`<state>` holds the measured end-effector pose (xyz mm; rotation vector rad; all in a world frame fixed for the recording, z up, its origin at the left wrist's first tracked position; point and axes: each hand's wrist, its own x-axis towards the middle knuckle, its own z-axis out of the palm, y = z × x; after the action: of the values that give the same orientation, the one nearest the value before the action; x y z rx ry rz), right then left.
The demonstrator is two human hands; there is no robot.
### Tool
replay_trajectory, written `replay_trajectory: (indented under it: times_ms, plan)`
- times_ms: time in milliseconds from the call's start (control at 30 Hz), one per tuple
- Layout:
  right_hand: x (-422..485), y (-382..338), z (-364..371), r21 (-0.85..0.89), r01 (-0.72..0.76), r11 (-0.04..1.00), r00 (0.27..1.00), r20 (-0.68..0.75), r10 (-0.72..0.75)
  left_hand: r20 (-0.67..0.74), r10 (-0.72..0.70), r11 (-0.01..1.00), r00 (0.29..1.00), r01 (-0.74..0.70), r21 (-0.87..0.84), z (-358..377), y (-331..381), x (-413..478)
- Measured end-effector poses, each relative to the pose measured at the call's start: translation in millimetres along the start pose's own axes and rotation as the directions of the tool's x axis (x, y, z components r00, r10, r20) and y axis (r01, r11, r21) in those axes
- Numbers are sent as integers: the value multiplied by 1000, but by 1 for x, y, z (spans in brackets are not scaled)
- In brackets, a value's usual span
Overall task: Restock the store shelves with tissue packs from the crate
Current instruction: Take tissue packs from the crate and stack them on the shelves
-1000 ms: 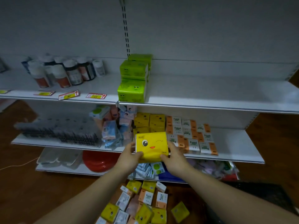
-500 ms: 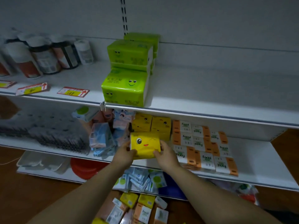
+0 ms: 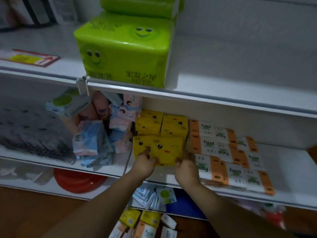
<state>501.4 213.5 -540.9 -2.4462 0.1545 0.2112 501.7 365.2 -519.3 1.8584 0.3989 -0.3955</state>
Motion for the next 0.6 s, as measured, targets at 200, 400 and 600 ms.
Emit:
replay_trajectory:
  times_ms: [200, 400, 600]
  plan:
    - [5, 7, -28, -196, 172, 965, 982, -49, -184, 126, 63, 985, 990, -82, 155, 8, 6, 22]
    - [25, 8, -24, -262, 120, 958, 992, 64, -107, 220, 77, 784, 972, -196, 590, -11, -22, 55]
    - [40, 1, -6, -284, 103, 953, 990, 124, -70, 198, 62, 602, 978, -195, 774, -27, -52, 72]
